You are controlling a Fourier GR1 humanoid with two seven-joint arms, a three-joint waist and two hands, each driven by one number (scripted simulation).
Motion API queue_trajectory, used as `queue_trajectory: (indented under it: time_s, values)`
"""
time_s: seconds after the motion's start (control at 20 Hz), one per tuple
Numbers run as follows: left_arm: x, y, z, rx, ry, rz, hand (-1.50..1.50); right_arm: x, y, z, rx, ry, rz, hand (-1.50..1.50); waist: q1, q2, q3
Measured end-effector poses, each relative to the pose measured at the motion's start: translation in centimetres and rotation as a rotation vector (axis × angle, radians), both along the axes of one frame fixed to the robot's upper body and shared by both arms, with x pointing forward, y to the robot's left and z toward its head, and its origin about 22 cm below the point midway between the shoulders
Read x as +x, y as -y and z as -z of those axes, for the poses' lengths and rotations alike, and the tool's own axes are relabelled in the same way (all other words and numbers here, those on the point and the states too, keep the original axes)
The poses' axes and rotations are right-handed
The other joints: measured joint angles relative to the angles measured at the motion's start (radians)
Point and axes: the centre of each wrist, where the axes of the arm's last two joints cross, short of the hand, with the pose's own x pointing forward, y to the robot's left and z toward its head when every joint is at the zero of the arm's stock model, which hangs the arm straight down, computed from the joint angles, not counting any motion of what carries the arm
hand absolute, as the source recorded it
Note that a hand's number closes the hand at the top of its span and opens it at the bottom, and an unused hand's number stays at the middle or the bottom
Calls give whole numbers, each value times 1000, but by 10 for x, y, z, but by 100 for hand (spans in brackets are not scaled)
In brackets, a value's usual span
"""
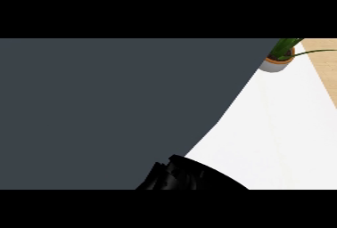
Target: Pick up the wine, place it into the cabinet and close the cabinet
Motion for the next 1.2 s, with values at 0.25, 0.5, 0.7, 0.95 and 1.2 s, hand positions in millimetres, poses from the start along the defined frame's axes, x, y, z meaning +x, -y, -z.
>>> queue_trajectory:
  time_s: [0.25,0.5,0.7,0.95,1.2]
  values:
    - [5,-2,0,-3,3,-4,150,23,-27,-4,24,-28,10,150,-5,0,2]
    - [4,0,1,-6,5,-8,150,54,-37,-9,57,-65,26,150,-4,-1,0]
    - [2,2,-2,0,9,-7,150,77,-44,-9,74,-102,61,150,-3,-1,0]
    - [0,-3,0,5,10,-9,150,102,-46,8,87,-155,118,150,-4,-1,0]
    - [4,-4,-1,16,2,-3,150,124,-39,20,81,-187,149,150,-7,-3,-1]
